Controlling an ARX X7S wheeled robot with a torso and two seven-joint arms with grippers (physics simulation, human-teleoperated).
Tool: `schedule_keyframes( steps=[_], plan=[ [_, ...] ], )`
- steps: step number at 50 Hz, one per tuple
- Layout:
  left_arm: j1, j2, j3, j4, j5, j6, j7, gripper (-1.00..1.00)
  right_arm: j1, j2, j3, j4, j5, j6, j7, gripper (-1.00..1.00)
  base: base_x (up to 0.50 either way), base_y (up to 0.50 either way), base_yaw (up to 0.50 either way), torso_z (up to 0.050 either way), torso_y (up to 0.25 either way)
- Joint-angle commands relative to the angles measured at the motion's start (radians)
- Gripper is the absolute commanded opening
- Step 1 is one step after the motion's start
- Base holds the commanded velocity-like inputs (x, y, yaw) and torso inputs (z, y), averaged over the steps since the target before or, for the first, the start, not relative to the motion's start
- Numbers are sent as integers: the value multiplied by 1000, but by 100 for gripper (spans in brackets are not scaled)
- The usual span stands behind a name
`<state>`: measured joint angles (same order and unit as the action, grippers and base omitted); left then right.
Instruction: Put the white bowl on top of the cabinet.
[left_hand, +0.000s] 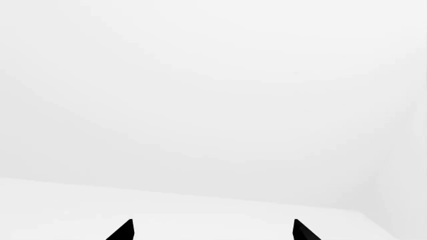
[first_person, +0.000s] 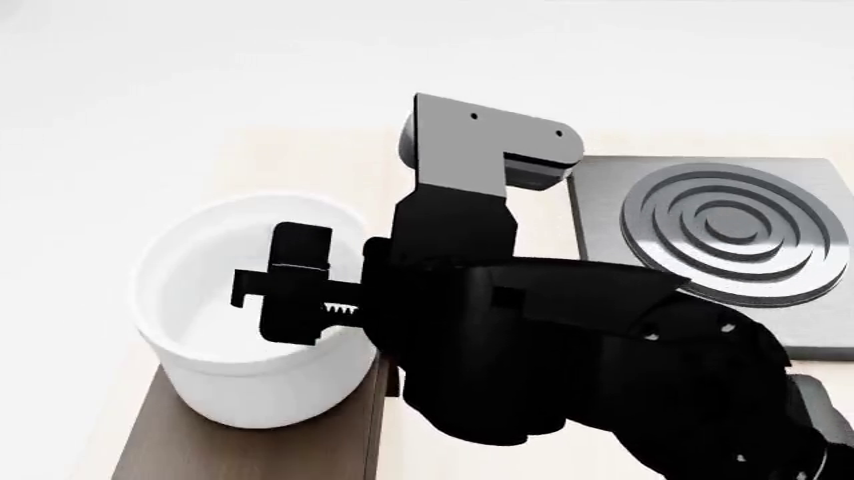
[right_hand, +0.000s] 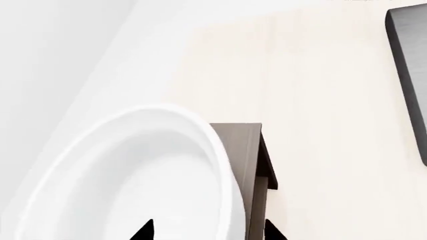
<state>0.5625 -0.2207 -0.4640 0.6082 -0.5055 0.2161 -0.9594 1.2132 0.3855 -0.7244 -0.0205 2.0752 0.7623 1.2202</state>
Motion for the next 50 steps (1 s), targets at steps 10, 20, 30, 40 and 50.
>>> schedule_keyframes(
  steps=[10, 20, 30, 40, 50],
  plan=[
    [-2, -2, 1, -7, -4, 2, 2, 100, 24, -3, -16, 11, -4, 13, -17, 100, 0, 0, 0, 0, 0],
    [-2, -3, 0, -3, -3, 0, -1, 100, 37, 17, -8, -10, -16, 2, 1, 100, 0, 0, 0, 0, 0],
    [-2, -4, 1, 0, -3, -1, -2, 100, 51, 41, 9, -58, 1, -12, 40, 100, 0, 0, 0, 0, 0],
    [-2, -4, 3, 1, -2, -2, -2, 100, 66, 56, 24, -89, 18, -22, 60, 100, 0, 0, 0, 0, 0],
    [1, -4, 2, 4, -3, 0, -2, 100, 96, 96, 57, -145, 20, -43, 99, 100, 0, 0, 0, 0, 0]
  ],
)
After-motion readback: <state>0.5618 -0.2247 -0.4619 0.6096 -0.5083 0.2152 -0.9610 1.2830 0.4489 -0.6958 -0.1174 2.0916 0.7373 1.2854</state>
